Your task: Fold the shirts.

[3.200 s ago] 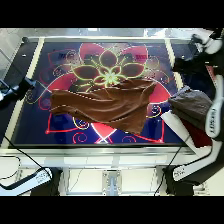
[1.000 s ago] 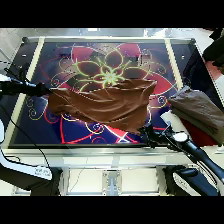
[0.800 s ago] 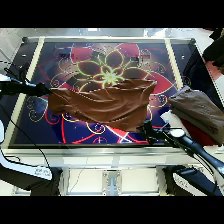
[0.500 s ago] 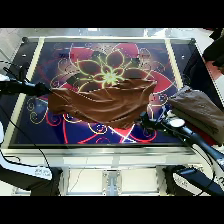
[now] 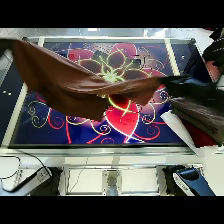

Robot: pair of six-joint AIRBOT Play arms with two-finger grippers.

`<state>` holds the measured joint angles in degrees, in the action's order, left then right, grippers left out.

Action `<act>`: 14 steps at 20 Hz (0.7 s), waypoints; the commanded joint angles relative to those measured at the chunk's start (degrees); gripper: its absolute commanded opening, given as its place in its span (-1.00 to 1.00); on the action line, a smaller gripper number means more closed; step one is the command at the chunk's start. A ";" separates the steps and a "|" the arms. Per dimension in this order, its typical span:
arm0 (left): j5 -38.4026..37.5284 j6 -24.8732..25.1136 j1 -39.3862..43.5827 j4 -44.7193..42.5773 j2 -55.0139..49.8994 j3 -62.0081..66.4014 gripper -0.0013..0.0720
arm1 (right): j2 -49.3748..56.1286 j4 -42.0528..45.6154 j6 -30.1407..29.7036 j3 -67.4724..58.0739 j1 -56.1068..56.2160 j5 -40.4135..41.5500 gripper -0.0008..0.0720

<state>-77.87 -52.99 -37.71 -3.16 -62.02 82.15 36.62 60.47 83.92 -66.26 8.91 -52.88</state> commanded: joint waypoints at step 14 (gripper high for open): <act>0.61 -16.33 12.31 -53.66 10.95 16.39 -0.94 | 3.54 38.82 5.90 -35.23 0.07 -24.04 -0.95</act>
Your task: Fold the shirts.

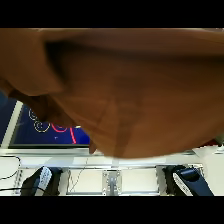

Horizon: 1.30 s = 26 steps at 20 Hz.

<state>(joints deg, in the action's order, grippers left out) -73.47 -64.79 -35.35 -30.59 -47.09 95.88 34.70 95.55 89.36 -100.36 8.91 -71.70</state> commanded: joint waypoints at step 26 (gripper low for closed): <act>19.12 -26.91 34.84 -63.49 -33.90 2.49 0.80 | 64.30 -21.29 -3.69 -17.84 -17.81 0.68 0.07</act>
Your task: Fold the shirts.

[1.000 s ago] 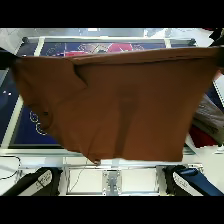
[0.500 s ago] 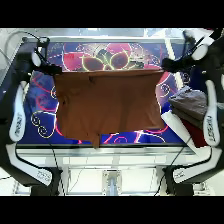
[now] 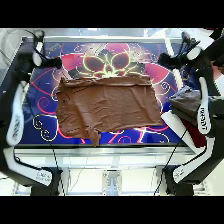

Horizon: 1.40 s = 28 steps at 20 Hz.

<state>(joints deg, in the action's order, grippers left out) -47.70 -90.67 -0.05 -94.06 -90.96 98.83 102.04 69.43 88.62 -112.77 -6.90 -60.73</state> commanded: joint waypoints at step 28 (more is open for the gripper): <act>-11.52 18.10 -32.26 59.08 49.77 -87.91 0.48 | -39.78 -8.17 -15.50 55.41 -22.23 -17.90 0.09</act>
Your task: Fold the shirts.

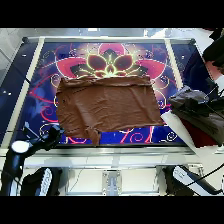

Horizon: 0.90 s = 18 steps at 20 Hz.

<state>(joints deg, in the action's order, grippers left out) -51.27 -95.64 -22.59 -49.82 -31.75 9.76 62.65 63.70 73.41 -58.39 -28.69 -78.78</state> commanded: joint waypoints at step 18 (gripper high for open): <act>-13.70 42.01 -9.62 21.07 -35.56 12.83 -0.91 | -0.59 -7.52 -0.07 1.03 -0.44 -2.86 0.08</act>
<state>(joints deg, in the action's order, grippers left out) -64.93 -57.49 -32.75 -34.22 -66.81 21.26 62.08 56.71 73.19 -57.36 -29.08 -81.43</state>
